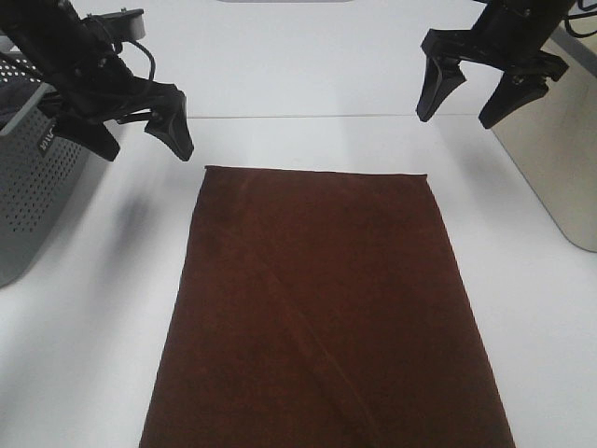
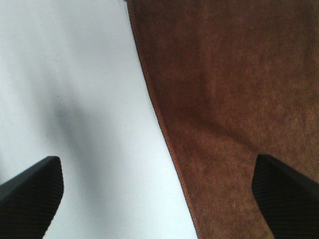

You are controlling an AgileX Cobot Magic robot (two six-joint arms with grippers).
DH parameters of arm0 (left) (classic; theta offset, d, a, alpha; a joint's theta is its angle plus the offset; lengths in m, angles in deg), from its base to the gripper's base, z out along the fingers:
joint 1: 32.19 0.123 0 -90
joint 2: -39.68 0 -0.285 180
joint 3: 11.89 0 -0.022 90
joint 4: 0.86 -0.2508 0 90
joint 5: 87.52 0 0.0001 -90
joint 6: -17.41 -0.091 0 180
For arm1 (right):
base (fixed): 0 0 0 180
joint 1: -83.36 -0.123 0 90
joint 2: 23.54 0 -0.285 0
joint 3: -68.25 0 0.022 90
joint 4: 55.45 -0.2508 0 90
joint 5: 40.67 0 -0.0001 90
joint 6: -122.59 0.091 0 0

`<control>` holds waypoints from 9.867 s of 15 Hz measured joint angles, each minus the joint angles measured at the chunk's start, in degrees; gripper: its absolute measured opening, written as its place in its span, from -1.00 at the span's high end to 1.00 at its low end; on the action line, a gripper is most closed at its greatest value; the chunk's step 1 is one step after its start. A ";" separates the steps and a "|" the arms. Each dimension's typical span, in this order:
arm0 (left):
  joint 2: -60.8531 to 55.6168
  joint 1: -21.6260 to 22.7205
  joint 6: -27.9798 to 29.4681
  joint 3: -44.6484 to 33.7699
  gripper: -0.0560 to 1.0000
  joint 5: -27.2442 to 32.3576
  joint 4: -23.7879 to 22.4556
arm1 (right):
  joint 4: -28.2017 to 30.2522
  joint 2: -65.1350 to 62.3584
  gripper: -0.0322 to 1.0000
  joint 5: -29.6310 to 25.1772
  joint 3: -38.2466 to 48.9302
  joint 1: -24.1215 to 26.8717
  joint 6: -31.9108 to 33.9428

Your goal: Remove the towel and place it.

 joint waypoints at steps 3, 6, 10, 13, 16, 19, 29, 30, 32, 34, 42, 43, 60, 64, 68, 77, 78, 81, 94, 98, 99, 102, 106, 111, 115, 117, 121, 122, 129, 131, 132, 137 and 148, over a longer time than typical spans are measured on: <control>4.41 0.11 -1.26 2.06 -0.90 -0.34 1.55 | 0.92 5.67 -0.66 -0.11 -5.10 0.00 -0.17; 7.56 0.11 -1.49 3.32 -0.90 -3.78 1.72 | 2.75 11.23 -0.66 0.63 -8.59 0.00 0.80; 14.95 0.11 -1.55 12.55 -0.90 -4.01 4.58 | 2.92 16.96 -0.65 2.46 -13.64 0.00 0.80; 22.40 -0.11 -2.64 21.54 -0.90 -0.69 7.22 | 2.75 20.00 -0.65 3.44 -14.50 0.00 0.80; 25.38 -0.11 -2.81 23.72 -0.90 -0.17 7.96 | 2.75 21.89 -0.65 4.35 -14.61 0.00 0.80; 25.78 -0.11 -2.92 24.06 -0.90 0.00 8.54 | 2.69 23.38 -0.64 5.10 -14.67 0.40 0.80; 25.84 -0.11 -3.09 24.06 -0.89 1.09 9.85 | -2.06 25.15 -0.59 5.56 -15.24 2.81 0.69; 25.90 -0.11 -3.09 24.06 -0.84 1.09 9.97 | -2.64 25.50 -0.55 5.61 -15.36 2.81 0.69; 26.01 -0.11 -3.04 24.06 -0.67 1.09 9.97 | -3.61 26.13 -0.46 5.50 -15.81 2.81 0.69; 26.53 -0.11 -3.04 24.06 -0.40 1.09 10.77 | -4.07 26.47 -0.27 5.50 -15.99 2.81 0.69; 28.65 -2.81 -3.32 25.10 0.84 -0.57 12.49 | -1.66 27.10 0.92 7.05 -15.99 0.06 0.63; 28.88 -2.81 -3.55 25.90 0.88 -0.17 11.80 | -1.55 27.10 0.92 7.05 -15.99 0.06 0.63; 29.79 -2.81 -9.22 38.56 0.89 -9.91 8.88 | 6.65 27.96 0.92 19.08 -31.80 0.00 -2.01; 29.79 -2.81 -13.75 39.30 0.89 -16.79 9.17 | 4.76 27.96 0.92 24.41 -31.80 0.00 -2.18; 29.85 -2.81 -16.21 39.36 0.89 -22.69 9.45 | 3.55 27.96 0.92 28.93 -31.80 0.00 -2.18; 29.91 -3.38 -19.54 39.36 0.89 -27.33 11.57 | 2.41 28.59 0.92 32.31 -31.80 0.00 -2.18; 29.91 -3.50 -19.71 39.36 0.89 -27.50 11.52 | 2.23 29.28 0.92 32.31 -31.80 0.00 -2.18; 31.34 -3.61 -19.71 39.36 0.89 -28.02 11.46 | 2.18 30.94 0.92 32.37 -31.80 0.00 -2.18; 36.21 -3.61 -19.77 39.36 0.89 -35.92 11.34 | 1.15 34.09 0.92 40.11 -31.80 0.00 -2.18; 36.27 -3.61 -20.51 39.36 0.89 -36.15 11.34 | 0.92 34.09 0.92 40.22 -31.80 0.00 -2.18; 36.27 -3.61 -20.86 39.36 0.89 -36.15 11.34 | 0.92 34.09 0.92 40.45 -31.80 0.00 -2.18; 36.27 -3.61 -21.20 39.36 0.89 -36.21 11.34 | 0.92 34.09 0.92 41.20 -31.80 0.00 -2.18; 37.07 -3.61 -21.60 39.36 0.89 -37.70 11.34 | 0.86 34.09 0.92 42.46 -30.25 0.00 -2.23; 39.02 -3.61 -21.60 39.42 0.89 -38.56 11.52 | 0.69 35.35 0.92 44.69 -29.51 0.00 -2.23; 39.13 -3.61 -21.60 39.42 0.89 -39.25 11.52 | 0.63 37.30 0.92 45.66 -29.34 0.00 -2.23; 39.42 -3.61 -21.60 39.42 0.89 -39.25 11.57 | 0.63 37.41 0.92 46.07 -29.34 0.00 -2.23; 39.48 -3.61 -21.60 39.42 0.89 -39.25 11.97 | 0.57 37.41 0.86 46.93 -29.34 0.00 -2.23; 39.48 -3.61 -21.60 39.42 0.88 -39.25 12.03 | -0.17 37.41 0.81 47.10 -29.34 0.00 -2.23; 39.48 -3.61 -21.60 39.42 -0.12 -43.14 12.09 | -1.38 37.41 -0.31 47.04 -29.34 0.00 -2.23; 39.48 -3.61 -21.60 39.42 -0.52 -44.29 12.09 | -1.38 37.36 -0.51 46.01 -29.34 0.00 -2.23; 39.48 -3.61 -21.60 39.42 -0.59 -44.35 12.09 | -1.38 37.07 -0.54 44.81 -29.34 0.00 -2.23; 32.95 -3.61 -21.20 39.42 -0.69 -29.56 9.97 | -1.32 26.99 -0.56 31.40 -29.34 0.00 -2.23; 4.53 9.05 9.00 39.59 -0.97 6.25 -9.28 | 5.61 -0.86 -0.74 1.32 -29.34 5.27 4.35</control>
